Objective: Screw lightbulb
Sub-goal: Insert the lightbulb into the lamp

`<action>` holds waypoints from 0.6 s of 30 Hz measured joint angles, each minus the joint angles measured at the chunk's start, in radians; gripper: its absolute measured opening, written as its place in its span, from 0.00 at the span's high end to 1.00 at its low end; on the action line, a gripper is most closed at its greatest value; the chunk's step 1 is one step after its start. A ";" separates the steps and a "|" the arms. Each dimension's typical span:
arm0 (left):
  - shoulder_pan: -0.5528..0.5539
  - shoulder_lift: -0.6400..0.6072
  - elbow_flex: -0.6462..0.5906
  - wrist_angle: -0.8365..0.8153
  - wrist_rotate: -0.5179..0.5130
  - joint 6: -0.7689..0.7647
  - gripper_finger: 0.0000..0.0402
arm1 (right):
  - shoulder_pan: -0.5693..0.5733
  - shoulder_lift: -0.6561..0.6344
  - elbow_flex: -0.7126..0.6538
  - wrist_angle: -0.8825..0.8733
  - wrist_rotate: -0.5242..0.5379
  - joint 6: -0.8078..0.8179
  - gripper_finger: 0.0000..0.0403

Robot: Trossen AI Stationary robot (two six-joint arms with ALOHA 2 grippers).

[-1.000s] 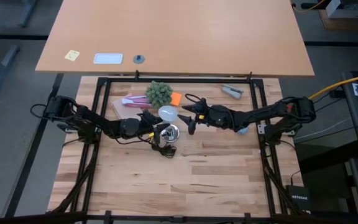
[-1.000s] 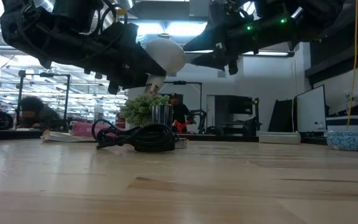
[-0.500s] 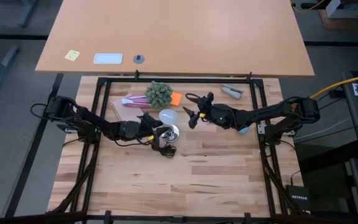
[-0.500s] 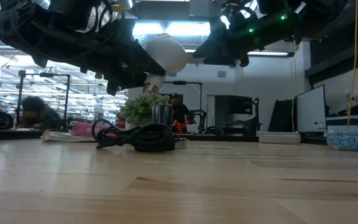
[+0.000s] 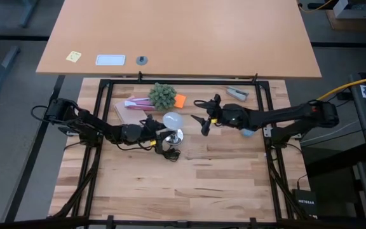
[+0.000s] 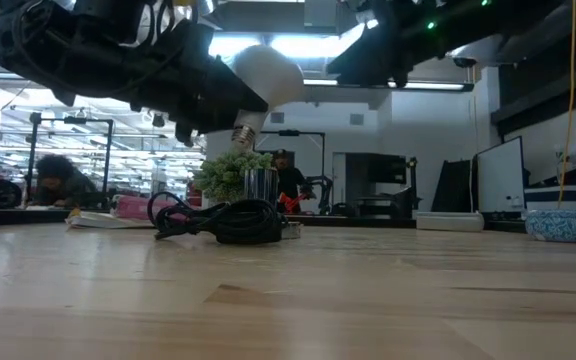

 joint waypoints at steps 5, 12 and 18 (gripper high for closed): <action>0.020 0.000 -0.002 0.006 0.003 0.044 0.63 | 0.000 -0.112 0.000 -0.145 0.000 0.002 0.36; 0.090 0.012 -0.034 0.055 0.023 0.034 0.63 | 0.000 -0.158 0.000 -0.209 0.000 0.038 0.36; 0.130 0.157 -0.047 0.347 0.119 0.072 0.63 | 0.000 -0.092 -0.019 -0.141 -0.009 0.069 0.36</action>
